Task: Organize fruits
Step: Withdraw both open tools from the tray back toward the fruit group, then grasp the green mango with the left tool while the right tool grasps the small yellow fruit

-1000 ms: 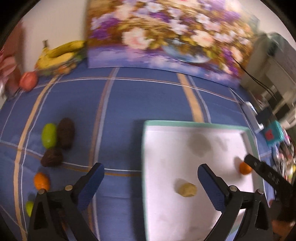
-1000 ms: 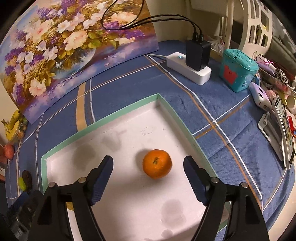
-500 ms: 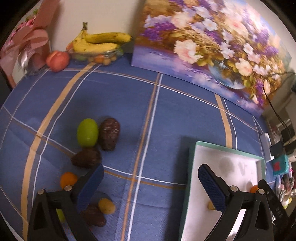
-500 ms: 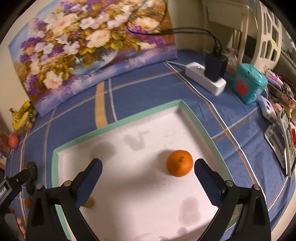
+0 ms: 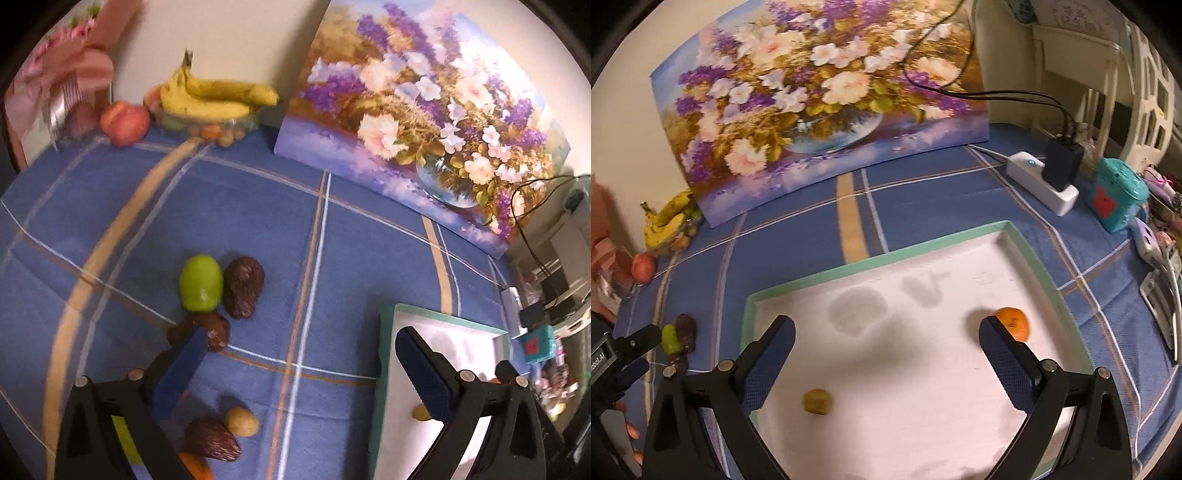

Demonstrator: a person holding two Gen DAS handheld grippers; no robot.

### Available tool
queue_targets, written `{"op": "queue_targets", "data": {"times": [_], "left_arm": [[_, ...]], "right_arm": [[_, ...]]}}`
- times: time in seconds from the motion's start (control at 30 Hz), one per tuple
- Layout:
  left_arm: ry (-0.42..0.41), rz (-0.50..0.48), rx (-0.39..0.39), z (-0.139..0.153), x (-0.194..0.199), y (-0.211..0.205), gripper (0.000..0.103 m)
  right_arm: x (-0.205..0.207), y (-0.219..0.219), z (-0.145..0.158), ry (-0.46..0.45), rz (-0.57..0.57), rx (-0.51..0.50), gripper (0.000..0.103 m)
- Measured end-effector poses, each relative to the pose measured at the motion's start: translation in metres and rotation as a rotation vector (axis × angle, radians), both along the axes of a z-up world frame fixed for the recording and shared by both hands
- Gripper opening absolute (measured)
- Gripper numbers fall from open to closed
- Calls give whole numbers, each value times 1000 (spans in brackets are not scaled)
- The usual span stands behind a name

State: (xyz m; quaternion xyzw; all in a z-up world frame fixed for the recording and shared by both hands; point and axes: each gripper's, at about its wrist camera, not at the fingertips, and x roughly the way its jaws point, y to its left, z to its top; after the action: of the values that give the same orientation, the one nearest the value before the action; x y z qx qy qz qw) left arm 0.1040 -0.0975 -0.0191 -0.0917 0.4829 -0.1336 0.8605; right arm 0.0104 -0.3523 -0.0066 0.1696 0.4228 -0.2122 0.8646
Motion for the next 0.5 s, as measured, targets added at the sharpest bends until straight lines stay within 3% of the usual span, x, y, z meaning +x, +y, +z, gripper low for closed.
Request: {"op": "queue_targets", "data": {"times": [0.1, 0.2, 0.5], "left_arm": [[-60, 20, 34, 11, -3, 9, 103], [-85, 59, 61, 18, -5, 26, 103], [-53, 242, 77, 26, -13, 99, 102]], "right_arm": [[7, 14, 3, 7, 25, -48, 100], [13, 26, 2, 4, 71, -25, 100], [31, 84, 9, -13, 202, 37, 100]]}}
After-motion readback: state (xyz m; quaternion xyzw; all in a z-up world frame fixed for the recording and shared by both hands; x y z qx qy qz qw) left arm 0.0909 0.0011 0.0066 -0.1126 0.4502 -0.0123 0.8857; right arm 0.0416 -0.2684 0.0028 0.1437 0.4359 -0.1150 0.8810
